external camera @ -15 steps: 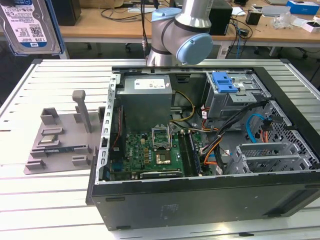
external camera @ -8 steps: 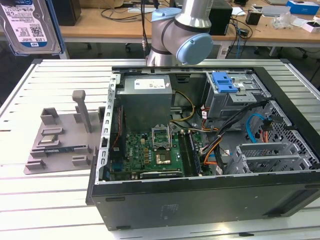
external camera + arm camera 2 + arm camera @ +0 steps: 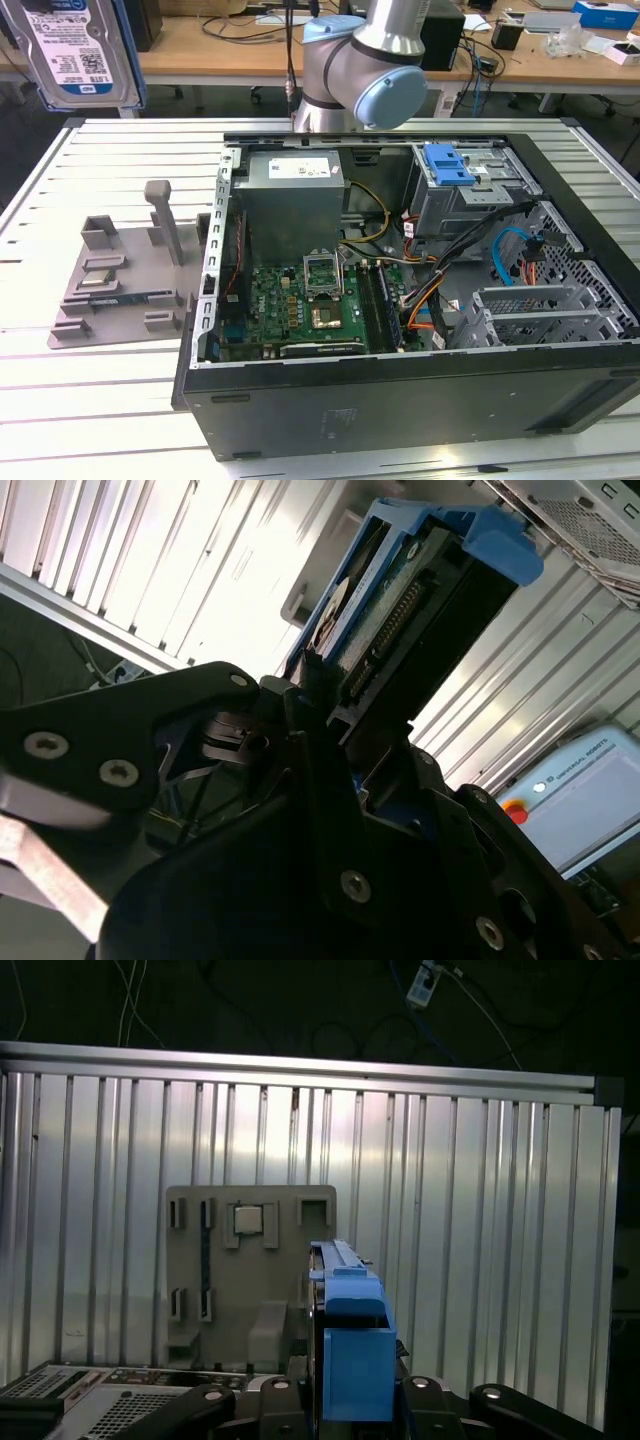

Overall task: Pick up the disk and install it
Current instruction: 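Pick up the disk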

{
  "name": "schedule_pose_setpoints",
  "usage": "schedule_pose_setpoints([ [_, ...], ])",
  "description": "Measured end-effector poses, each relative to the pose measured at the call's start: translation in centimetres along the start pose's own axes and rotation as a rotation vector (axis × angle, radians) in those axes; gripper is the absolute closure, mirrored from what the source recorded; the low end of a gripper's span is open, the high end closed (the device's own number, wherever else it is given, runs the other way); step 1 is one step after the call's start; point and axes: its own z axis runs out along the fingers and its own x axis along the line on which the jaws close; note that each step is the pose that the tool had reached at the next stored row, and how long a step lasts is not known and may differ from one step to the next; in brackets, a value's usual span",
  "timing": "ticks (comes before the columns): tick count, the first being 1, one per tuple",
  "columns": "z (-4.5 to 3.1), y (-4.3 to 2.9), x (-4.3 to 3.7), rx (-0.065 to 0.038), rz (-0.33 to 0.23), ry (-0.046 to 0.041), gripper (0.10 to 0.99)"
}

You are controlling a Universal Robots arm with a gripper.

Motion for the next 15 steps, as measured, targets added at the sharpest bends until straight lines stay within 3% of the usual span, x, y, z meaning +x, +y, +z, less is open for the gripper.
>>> schedule_pose_setpoints([
  [3,-0.01,-1.29,0.07,0.0,0.0,-0.0001,0.722],
  [11,-0.04,-3.77,0.2,0.0,0.0,-0.0001,0.722],
  [12,-0.05,-4.45,0.23,0.0,0.0,0.0,0.722],
  [15,-0.07,-5.55,0.29,0.0,0.0,0.0,0.722],
])
